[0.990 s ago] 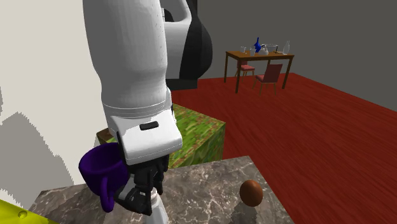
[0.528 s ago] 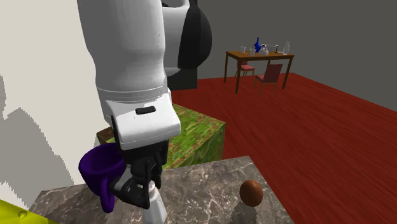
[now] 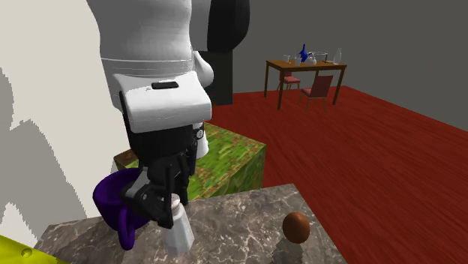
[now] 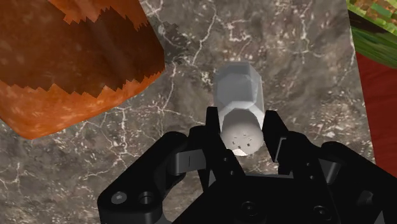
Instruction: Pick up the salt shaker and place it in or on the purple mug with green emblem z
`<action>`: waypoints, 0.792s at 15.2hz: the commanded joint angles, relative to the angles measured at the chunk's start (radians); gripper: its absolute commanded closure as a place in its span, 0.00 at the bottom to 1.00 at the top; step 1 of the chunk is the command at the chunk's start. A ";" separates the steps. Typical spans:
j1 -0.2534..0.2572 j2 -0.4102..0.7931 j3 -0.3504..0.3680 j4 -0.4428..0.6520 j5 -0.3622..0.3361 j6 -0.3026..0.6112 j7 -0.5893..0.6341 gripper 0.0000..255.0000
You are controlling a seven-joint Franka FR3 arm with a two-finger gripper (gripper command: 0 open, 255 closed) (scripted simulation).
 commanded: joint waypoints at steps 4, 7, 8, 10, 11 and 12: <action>0.001 -0.024 0.005 0.049 -0.011 -0.070 0.006 1.00; 0.002 -0.038 0.009 0.077 -0.017 -0.111 0.009 1.00; 0.002 -0.042 0.010 0.087 -0.019 -0.124 0.010 1.00; 0.003 -0.049 0.012 0.108 -0.021 -0.151 0.011 1.00; 0.003 -0.053 0.013 0.118 -0.023 -0.165 0.012 1.00; 0.004 -0.056 0.015 0.129 -0.024 -0.178 0.012 1.00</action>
